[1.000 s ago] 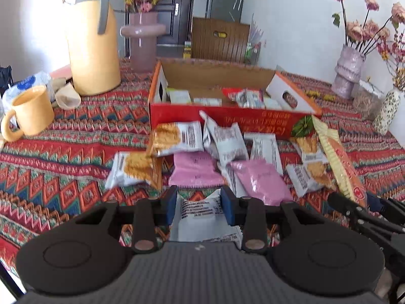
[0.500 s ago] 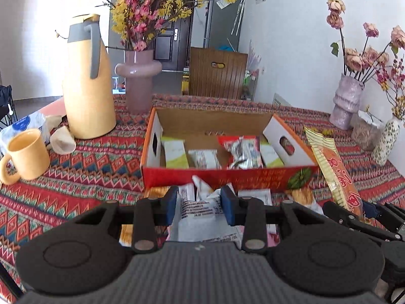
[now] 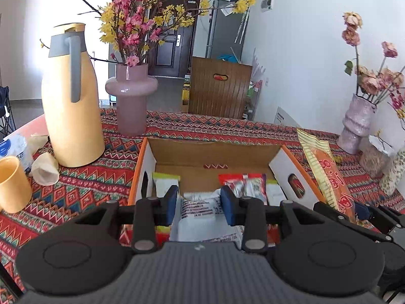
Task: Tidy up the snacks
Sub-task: 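Carry both packets over the cardboard box and open both grippers, then withdraw both grippers from the box back toward the snack pile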
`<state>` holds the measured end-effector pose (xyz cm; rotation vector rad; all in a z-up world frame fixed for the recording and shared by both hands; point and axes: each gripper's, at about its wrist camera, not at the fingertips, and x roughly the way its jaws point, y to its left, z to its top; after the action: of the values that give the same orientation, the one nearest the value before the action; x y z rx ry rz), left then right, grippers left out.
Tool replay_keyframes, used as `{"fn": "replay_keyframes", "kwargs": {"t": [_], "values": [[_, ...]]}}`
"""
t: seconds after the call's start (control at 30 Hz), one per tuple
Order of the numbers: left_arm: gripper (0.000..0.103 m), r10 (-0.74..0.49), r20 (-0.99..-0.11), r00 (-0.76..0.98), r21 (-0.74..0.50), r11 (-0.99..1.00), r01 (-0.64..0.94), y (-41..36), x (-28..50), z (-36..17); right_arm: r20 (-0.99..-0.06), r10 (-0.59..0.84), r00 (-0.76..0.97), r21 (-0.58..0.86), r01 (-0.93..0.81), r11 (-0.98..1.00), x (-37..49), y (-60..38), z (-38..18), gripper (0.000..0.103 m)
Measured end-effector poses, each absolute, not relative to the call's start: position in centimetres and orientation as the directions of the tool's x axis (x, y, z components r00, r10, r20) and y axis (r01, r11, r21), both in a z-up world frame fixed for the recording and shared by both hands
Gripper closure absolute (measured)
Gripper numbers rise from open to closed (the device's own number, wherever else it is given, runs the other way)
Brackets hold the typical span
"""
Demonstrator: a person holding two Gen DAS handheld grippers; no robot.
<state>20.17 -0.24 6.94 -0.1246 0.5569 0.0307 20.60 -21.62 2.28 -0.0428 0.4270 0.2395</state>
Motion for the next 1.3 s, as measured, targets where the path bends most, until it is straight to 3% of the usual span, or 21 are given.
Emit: {"fn": "replay_keyframes", "kwargs": {"t": [0.33,0.47,0.63,0.8,0.83,0.87,0.9,0.93,0.97,1.0,1.03,1.3], "values": [[0.066,0.019,-0.554,0.832,-0.11,0.989,-0.096,0.7,26.9,4.1,-0.456,0.201,0.867,0.035,-0.208,0.977,27.7,-20.2,0.7,0.06],[0.066,0.014,-0.52,0.854,-0.114,0.99,-0.086,0.9,27.9,2.4,-0.448,0.21,0.869,0.065,-0.203,0.977,29.0,-20.0,-0.6,0.06],[0.066,0.01,-0.542,0.84,-0.101,0.992,-0.077,1.0,28.4,1.5,-0.471,0.213,0.856,0.068,-0.206,0.976,29.8,-19.9,-1.7,0.06],[0.062,0.0,-0.536,0.844,-0.097,0.993,-0.062,0.7,27.7,1.3,-0.484,0.215,0.848,0.077,-0.203,0.976,29.5,-20.0,-2.1,0.052],[0.059,-0.003,-0.531,0.848,-0.101,0.993,-0.06,0.7,27.5,1.3,-0.481,0.212,0.851,0.084,-0.195,0.977,29.4,-20.1,-2.0,0.051],[0.049,-0.007,-0.526,0.851,-0.105,0.993,-0.057,0.7,27.3,1.3,-0.479,0.212,0.852,0.093,-0.191,0.977,29.3,-20.3,-2.0,0.044],[0.031,-0.003,-0.521,0.853,-0.104,0.993,-0.061,0.7,27.3,1.3,-0.475,0.215,0.853,0.104,-0.188,0.977,29.1,-20.5,-1.9,0.035],[0.019,0.01,-0.514,0.858,-0.102,0.992,-0.072,0.7,27.0,1.3,-0.468,0.218,0.856,0.116,-0.185,0.976,28.9,-20.7,-1.8,0.029],[0.002,0.029,-0.5,0.865,-0.099,0.991,-0.09,0.8,26.8,1.4,-0.462,0.219,0.86,0.125,-0.182,0.975,28.7,-20.9,-1.8,0.015],[0.0,0.047,-0.482,0.875,-0.095,0.99,-0.105,0.8,26.5,1.5,-0.454,0.216,0.864,0.129,-0.177,0.976,28.6,-21.0,-1.7,0.004],[0.0,0.055,-0.468,0.882,-0.093,0.99,-0.11,0.8,26.3,1.7,-0.45,0.214,0.867,0.131,-0.173,0.976,28.5,-21.2,-1.7,0.001],[0.0,0.045,-0.488,0.871,-0.122,0.985,-0.119,1.0,26.1,1.8,-0.455,0.213,0.865,0.152,-0.16,0.975,28.4,-21.6,-1.9,0.0]]}}
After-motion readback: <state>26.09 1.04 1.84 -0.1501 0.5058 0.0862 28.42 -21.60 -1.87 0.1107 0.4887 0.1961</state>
